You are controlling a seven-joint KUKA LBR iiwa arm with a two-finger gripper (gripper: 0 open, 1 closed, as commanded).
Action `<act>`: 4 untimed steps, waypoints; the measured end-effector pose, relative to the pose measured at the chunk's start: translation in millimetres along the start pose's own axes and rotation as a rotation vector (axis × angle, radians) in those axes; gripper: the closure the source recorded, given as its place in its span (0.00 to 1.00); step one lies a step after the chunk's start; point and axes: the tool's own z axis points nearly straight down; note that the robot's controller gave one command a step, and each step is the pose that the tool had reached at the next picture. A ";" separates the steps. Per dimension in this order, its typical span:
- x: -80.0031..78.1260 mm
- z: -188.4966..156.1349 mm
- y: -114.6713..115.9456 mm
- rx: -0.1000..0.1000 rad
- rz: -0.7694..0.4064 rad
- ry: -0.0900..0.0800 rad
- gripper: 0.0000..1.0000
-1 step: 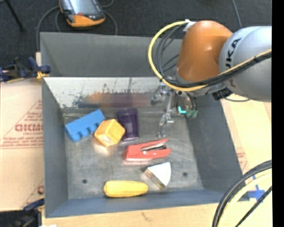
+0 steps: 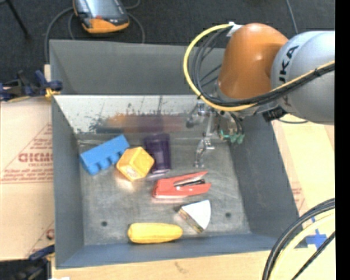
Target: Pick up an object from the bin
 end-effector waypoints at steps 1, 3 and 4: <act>7.5 44.9 8.4 0.002 -0.037 -0.007 0.00; 43.2 102.4 -3.7 0.003 -0.419 -0.003 0.00; 67.7 116.9 -2.6 -0.001 -0.280 -0.004 0.00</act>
Offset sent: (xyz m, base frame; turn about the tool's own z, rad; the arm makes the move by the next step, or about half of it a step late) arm -0.0314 -0.0318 -0.0607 -0.4114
